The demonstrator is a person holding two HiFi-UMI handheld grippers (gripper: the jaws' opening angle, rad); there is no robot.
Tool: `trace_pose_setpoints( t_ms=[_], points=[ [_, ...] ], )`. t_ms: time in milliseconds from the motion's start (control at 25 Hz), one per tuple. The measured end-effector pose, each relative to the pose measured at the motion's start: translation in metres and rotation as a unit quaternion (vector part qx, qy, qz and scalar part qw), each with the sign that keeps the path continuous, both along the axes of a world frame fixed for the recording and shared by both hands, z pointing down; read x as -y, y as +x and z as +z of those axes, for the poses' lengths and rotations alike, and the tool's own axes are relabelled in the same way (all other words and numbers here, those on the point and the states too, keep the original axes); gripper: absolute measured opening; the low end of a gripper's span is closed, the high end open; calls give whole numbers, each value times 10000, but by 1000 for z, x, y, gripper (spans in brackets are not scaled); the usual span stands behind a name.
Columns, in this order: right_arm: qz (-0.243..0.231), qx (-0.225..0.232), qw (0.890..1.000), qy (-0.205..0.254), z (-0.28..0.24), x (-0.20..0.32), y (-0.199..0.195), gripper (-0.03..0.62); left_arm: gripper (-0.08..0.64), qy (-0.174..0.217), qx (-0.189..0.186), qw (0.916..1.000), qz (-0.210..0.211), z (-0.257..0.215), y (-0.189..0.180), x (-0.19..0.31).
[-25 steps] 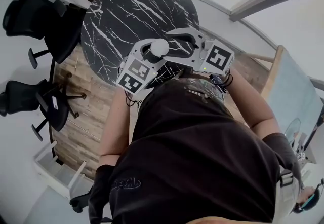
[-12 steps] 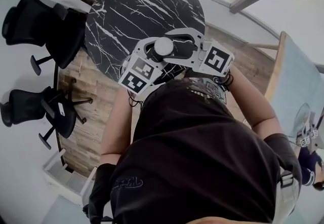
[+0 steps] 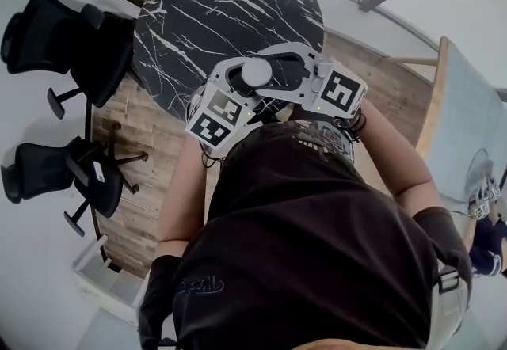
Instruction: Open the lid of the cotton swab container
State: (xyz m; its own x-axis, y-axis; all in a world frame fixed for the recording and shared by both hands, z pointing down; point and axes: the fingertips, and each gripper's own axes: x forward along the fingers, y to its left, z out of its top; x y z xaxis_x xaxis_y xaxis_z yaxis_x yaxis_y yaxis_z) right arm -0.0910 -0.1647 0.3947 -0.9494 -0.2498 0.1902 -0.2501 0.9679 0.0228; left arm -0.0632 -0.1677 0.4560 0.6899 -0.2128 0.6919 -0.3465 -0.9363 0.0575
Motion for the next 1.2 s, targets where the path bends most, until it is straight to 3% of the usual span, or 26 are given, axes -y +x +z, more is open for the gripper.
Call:
trace_pose_setpoints(
  t_ms=[240, 760, 1200],
  points=[
    [12, -60, 10000, 9, -2, -6, -5, 250, 261, 29, -48, 10000, 53, -2, -5, -6],
    [-58, -109, 9983, -577, 1, -10, -3, 247, 261, -75, -218, 9997, 55, -2, -4, -13],
    [-127, -517, 9954, -797, 11, -7, 1, 247, 261, -187, -335, 9993, 20, 0, -3, -13]
  ],
)
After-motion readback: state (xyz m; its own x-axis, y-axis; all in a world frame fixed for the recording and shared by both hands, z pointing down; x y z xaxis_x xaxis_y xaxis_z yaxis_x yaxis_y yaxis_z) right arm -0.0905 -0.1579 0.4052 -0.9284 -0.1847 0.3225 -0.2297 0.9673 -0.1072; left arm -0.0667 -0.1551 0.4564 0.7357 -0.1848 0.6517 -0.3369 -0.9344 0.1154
